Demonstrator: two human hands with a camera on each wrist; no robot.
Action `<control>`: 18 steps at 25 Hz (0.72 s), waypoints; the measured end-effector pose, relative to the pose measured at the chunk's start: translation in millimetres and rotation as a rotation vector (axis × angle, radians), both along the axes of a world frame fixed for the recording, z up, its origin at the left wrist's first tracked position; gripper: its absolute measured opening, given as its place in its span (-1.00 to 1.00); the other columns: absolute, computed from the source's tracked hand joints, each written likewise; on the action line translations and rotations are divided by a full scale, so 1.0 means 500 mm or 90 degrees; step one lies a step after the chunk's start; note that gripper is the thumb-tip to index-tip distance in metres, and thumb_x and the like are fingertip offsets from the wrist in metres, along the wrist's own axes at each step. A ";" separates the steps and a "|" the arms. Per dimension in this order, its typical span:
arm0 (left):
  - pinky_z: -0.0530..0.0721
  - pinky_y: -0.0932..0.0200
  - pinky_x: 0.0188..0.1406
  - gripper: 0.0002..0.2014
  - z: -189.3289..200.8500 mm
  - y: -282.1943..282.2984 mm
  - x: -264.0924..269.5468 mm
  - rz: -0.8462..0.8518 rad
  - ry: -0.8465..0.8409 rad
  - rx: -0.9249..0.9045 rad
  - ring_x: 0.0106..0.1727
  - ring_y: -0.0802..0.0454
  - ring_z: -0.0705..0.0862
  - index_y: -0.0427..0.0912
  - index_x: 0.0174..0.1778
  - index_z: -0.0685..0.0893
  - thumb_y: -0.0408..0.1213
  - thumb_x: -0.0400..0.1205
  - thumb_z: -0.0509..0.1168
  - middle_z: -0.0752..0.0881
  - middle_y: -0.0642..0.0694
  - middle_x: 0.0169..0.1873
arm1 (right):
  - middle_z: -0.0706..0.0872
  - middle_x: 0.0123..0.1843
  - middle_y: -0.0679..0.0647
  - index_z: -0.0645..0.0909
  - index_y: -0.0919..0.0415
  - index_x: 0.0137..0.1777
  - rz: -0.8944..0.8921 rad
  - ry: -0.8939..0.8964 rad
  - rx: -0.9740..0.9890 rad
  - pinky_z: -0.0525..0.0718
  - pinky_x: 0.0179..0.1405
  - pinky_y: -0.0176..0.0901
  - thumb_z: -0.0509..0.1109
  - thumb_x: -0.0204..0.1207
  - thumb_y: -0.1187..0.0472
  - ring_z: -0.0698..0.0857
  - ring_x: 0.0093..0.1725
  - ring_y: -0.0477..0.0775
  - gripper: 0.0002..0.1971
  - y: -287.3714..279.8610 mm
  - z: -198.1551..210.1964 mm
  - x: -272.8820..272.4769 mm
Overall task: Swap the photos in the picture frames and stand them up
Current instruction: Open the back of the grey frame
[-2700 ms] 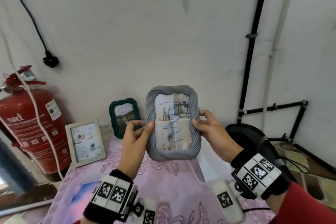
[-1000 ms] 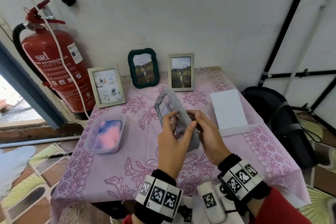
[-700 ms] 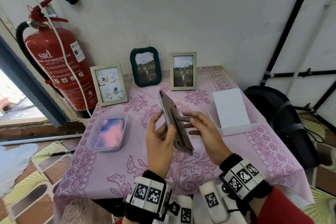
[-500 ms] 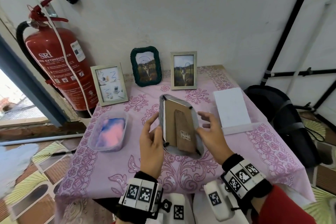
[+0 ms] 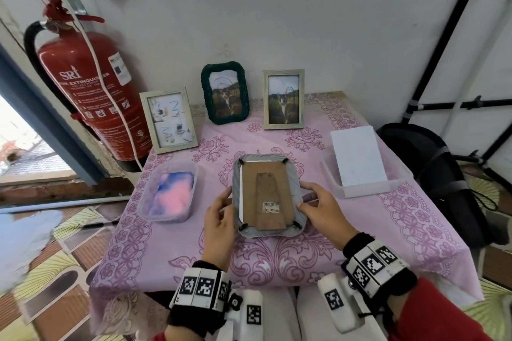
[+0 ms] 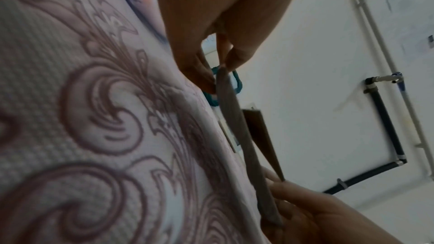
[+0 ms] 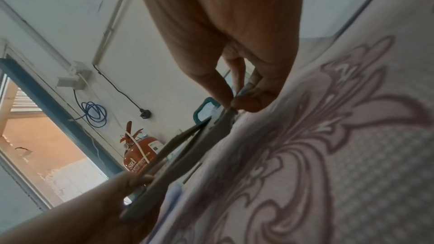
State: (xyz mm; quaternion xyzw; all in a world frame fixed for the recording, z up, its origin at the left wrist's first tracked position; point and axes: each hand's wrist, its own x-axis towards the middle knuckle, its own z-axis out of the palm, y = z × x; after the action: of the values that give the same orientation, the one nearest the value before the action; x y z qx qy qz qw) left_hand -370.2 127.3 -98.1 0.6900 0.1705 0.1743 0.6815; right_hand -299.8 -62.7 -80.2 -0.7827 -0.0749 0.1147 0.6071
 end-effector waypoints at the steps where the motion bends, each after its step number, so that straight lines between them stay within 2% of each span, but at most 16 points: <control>1: 0.64 -0.11 0.23 -0.66 -0.007 0.006 0.002 -0.006 0.037 -0.004 0.14 -0.12 0.67 -0.16 0.32 0.60 -0.44 0.70 0.07 0.69 -0.26 0.17 | 0.56 -0.24 -0.02 0.51 0.22 0.36 0.004 0.001 -0.011 0.60 -0.17 -0.30 0.29 0.52 0.47 0.58 -0.24 -0.09 -0.59 -0.003 -0.005 0.001; 2: 0.63 -0.13 0.21 -0.69 -0.011 0.010 0.003 -0.019 0.063 -0.020 0.14 -0.18 0.67 -0.14 0.20 0.68 -0.40 0.70 0.07 0.70 -0.32 0.13 | 0.56 -0.26 -0.03 0.52 0.25 0.35 0.009 0.001 -0.024 0.59 -0.18 -0.33 0.29 0.51 0.49 0.57 -0.26 -0.12 -0.59 -0.006 -0.010 0.002; 4: 0.65 -0.05 0.03 -0.70 -0.013 0.013 0.002 -0.059 0.089 -0.048 0.02 -0.19 0.68 -0.12 -0.01 0.74 -0.35 0.71 0.07 0.76 -0.35 0.00 | 0.56 -0.29 -0.06 0.55 0.29 0.32 0.019 0.000 -0.047 0.58 -0.19 -0.38 0.30 0.49 0.52 0.55 -0.29 -0.15 -0.60 -0.012 -0.018 0.004; 5: 0.64 0.00 -0.03 -0.73 -0.012 0.014 0.001 -0.073 0.101 -0.046 0.00 -0.15 0.67 -0.14 0.01 0.74 -0.36 0.71 0.10 0.75 -0.36 0.01 | 0.56 -0.30 -0.06 0.56 0.29 0.31 0.022 -0.003 -0.056 0.59 -0.18 -0.38 0.32 0.48 0.53 0.55 -0.30 -0.16 -0.60 -0.014 -0.021 0.005; 7: 0.65 0.12 -0.07 -0.77 -0.018 0.015 0.003 -0.084 0.114 -0.031 0.02 -0.09 0.68 -0.22 0.17 0.68 -0.40 0.66 0.19 0.71 -0.36 0.12 | 0.56 -0.27 -0.06 0.56 0.27 0.32 0.024 -0.008 -0.065 0.63 -0.10 -0.30 0.36 0.47 0.50 0.56 -0.28 -0.16 -0.59 -0.016 -0.027 0.006; 9: 0.67 0.39 -0.15 -0.61 -0.028 0.018 0.000 -0.074 0.130 -0.007 0.00 0.04 0.68 -0.31 0.36 0.55 -0.42 0.59 0.33 0.60 -0.34 0.22 | 0.56 -0.18 -0.03 0.53 0.23 0.37 0.032 0.000 -0.073 0.65 0.01 -0.16 0.41 0.46 0.41 0.57 -0.22 -0.12 -0.54 -0.020 -0.035 0.004; 11: 0.60 0.59 -0.23 -0.43 -0.036 0.022 -0.012 -0.073 0.130 0.049 -0.06 0.25 0.63 -0.30 0.43 0.47 -0.39 0.49 0.45 0.53 -0.25 0.23 | 0.55 -0.02 0.03 0.46 0.15 0.43 0.063 -0.008 -0.108 0.65 0.05 -0.15 0.47 0.45 0.30 0.57 -0.16 -0.12 -0.46 -0.025 -0.043 0.001; 13: 0.59 0.61 -0.20 -0.35 -0.043 0.024 -0.026 -0.098 0.118 0.094 -0.05 0.32 0.64 -0.22 0.45 0.46 -0.35 0.43 0.51 0.49 -0.14 0.20 | 0.50 0.12 0.10 0.38 0.09 0.48 0.099 -0.027 -0.139 0.64 0.08 -0.17 0.52 0.40 0.21 0.58 -0.10 -0.13 -0.35 -0.030 -0.050 -0.001; 15: 0.62 0.56 -0.09 -0.30 -0.050 0.028 -0.034 -0.123 0.101 0.138 0.02 0.29 0.64 -0.19 0.47 0.44 -0.35 0.41 0.53 0.48 -0.10 0.18 | 0.47 0.16 0.11 0.31 0.04 0.52 0.115 -0.041 -0.144 0.65 0.06 -0.21 0.58 0.34 0.16 0.60 -0.05 -0.10 -0.24 -0.035 -0.055 -0.002; 18: 0.61 0.55 -0.02 -0.28 -0.056 0.029 -0.035 -0.128 0.086 0.165 0.05 0.27 0.63 -0.19 0.50 0.42 -0.37 0.41 0.52 0.49 -0.08 0.14 | 0.45 0.14 0.07 0.25 -0.03 0.54 0.128 -0.068 -0.154 0.60 -0.15 -0.45 0.62 0.29 0.14 0.60 -0.05 -0.13 -0.15 -0.039 -0.062 -0.006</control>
State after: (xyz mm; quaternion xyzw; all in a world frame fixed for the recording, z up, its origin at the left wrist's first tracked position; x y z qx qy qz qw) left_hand -387.7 141.9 -125.9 0.7957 0.1222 0.0789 0.5879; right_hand -302.7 -82.4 -111.1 -0.8437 -0.1706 0.1411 0.4891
